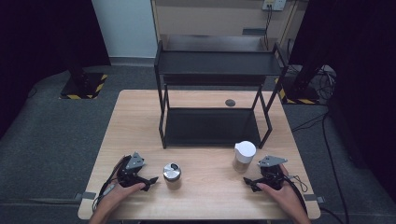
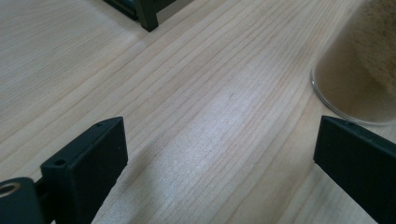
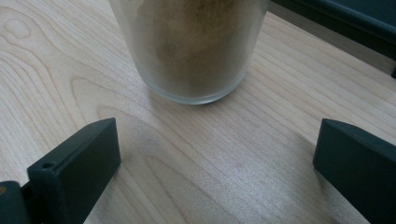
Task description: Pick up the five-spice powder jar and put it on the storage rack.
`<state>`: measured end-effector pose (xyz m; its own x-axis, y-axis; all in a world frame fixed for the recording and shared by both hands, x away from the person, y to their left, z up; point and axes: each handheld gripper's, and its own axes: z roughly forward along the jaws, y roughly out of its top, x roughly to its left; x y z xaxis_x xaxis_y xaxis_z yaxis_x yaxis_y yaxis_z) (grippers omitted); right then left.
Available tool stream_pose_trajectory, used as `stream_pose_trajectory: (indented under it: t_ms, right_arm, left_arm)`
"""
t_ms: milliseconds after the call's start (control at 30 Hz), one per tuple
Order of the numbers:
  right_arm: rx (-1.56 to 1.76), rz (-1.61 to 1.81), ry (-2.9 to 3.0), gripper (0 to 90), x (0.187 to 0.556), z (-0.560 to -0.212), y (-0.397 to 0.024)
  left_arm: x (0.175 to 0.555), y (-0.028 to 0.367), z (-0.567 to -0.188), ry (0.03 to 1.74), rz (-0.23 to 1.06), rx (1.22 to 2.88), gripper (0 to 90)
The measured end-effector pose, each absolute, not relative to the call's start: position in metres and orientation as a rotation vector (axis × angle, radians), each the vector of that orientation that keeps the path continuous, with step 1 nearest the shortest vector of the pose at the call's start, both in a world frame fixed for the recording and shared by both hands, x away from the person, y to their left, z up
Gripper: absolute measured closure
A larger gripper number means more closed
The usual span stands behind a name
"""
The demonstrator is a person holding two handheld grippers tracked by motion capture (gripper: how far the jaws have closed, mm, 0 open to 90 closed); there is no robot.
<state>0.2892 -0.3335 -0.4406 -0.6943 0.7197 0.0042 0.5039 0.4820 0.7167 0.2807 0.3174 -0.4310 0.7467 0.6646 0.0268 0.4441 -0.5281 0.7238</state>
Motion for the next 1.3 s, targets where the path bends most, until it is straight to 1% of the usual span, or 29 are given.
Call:
stream_pose_trajectory:
  t_ms: [400, 767, 1300]
  right_arm:
    - [1.036, 1.03, 2.435, 1.3, 0.289, -0.441, -0.334]
    - [1.035, 1.031, 2.435, 1.4, 0.289, -0.441, -0.334]
    - [1.033, 1.034, 2.433, 1.7, 0.289, -0.441, -0.334]
  left_arm:
    - [0.269, 0.316, -0.424, 0.754, 0.372, 2.244, 2.4]
    - [0.261, 0.307, -0.424, 0.709, 0.382, 2.223, 1.3]
    - [0.265, 0.288, -0.43, 0.621, 0.319, 2.2, 1.7]
